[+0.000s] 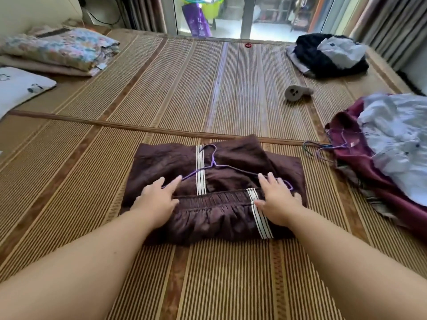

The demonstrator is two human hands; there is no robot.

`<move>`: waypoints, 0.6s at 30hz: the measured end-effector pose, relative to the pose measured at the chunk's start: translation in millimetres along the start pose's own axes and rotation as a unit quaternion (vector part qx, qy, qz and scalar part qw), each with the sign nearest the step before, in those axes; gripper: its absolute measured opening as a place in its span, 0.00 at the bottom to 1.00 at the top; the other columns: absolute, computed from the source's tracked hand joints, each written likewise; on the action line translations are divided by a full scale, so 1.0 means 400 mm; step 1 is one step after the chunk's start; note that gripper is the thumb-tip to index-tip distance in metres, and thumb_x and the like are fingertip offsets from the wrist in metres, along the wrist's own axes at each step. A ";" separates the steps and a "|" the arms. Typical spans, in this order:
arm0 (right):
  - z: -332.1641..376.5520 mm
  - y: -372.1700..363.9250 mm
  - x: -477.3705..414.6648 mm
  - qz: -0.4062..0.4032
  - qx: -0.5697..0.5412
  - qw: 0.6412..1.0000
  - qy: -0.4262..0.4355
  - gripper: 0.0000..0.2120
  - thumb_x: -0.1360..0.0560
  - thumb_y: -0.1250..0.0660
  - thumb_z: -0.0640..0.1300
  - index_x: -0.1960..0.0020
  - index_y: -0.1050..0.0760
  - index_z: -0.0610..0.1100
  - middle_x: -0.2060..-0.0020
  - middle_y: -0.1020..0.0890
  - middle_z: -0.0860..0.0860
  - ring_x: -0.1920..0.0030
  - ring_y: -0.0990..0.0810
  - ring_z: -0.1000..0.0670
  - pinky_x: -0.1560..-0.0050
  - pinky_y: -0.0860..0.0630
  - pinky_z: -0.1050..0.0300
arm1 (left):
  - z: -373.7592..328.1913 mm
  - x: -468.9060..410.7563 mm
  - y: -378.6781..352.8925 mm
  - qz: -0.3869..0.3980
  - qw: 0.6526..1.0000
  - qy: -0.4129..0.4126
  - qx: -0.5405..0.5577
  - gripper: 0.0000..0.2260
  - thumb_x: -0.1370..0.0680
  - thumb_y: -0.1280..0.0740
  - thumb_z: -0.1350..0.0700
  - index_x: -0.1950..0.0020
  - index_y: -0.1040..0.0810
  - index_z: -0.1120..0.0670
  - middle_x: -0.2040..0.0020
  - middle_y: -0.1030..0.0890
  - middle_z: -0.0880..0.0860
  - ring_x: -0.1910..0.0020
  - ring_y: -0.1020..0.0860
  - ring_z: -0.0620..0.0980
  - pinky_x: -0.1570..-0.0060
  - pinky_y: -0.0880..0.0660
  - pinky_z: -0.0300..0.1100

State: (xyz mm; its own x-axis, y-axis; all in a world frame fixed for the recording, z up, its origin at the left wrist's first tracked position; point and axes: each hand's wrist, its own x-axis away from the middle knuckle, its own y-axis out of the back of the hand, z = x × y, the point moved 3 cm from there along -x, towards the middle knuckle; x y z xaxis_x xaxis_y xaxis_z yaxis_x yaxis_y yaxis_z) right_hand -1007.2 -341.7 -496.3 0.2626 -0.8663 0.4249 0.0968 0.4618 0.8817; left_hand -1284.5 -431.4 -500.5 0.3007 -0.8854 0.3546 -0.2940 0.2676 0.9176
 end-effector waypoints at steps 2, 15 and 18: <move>-0.018 -0.017 -0.036 0.009 0.036 0.999 -0.028 0.48 0.28 0.31 0.57 0.24 0.65 0.54 0.23 0.60 0.52 0.24 0.60 0.46 0.31 0.49 0.33 | 0.010 -0.037 -0.023 0.014 1.000 0.016 0.009 0.35 0.23 0.37 0.43 0.24 0.55 0.39 0.22 0.48 0.55 0.25 0.45 0.60 0.28 0.43 0.56; -0.065 0.053 0.033 -0.050 -0.011 0.998 0.030 0.37 0.36 0.27 0.64 0.32 0.35 0.55 0.46 0.26 0.49 0.41 0.27 0.45 0.45 0.27 0.52 | 0.060 0.033 0.044 -0.036 0.998 0.043 0.001 0.30 0.43 0.24 0.36 0.51 0.33 0.47 0.49 0.24 0.50 0.47 0.25 0.54 0.48 0.26 0.46; -0.052 0.143 0.139 -0.038 -0.154 0.984 0.082 0.08 0.25 0.36 0.59 0.53 0.23 0.57 0.62 0.20 0.57 0.55 0.21 0.50 0.59 0.28 0.58 | 0.059 0.126 0.132 -0.090 0.995 0.009 0.030 0.28 0.42 0.23 0.37 0.53 0.34 0.47 0.53 0.26 0.46 0.51 0.26 0.49 0.52 0.27 0.43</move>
State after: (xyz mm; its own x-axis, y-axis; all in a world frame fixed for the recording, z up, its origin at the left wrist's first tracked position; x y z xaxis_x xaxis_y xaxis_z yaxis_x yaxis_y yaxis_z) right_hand -967.1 -359.4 -426.5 0.3916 -0.8704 0.2984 0.4021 0.4536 0.7953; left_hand -1306.0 -471.0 -438.4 0.3688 -0.9100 0.1895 -0.2876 0.0822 0.9542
